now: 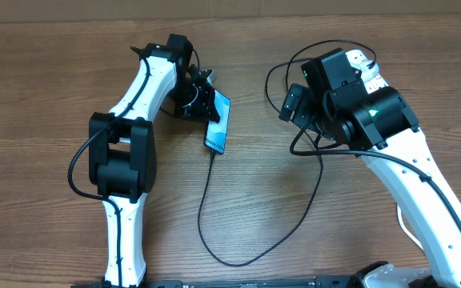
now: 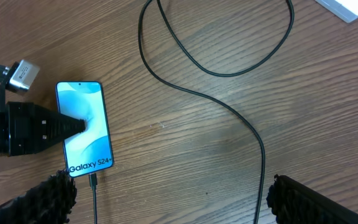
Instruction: Plug charger to phone and switch on socket
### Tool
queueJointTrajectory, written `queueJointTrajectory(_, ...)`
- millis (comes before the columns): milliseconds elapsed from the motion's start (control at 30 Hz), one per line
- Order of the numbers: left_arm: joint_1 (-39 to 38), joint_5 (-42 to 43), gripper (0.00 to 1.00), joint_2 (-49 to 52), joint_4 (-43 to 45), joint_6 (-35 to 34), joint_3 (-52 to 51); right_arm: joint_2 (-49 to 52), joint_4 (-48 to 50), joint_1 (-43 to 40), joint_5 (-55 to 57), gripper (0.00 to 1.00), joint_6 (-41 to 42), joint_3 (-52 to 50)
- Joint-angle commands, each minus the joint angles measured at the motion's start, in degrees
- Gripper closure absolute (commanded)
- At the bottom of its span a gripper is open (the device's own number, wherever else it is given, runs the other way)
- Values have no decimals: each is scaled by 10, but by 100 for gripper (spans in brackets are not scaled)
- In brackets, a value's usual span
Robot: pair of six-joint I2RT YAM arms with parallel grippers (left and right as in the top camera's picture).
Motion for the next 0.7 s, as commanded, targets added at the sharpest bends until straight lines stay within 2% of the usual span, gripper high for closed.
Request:
queueJointTrajectory(0, 1, -23, 85, -3, 0, -15, 5, 1, 3, -2, 8, 0, 2, -3)
queueJointTrajectory(267, 1, -54, 73, -3, -3, -15, 5, 1, 2, -2, 8, 0, 2, -3)
queueJointTrajectory(500, 1, -101, 71, -3, -13, -15, 5, 1, -3, -2, 8, 0, 2, -3)
queueJointTrajectory(600, 1, -136, 66, -3, -17, -15, 5, 1, -7, -2, 8, 0, 2, -3)
queueJointTrajectory(667, 1, -146, 58, -3, -21, -15, 5, 1, -14, -2, 8, 0, 2, -3)
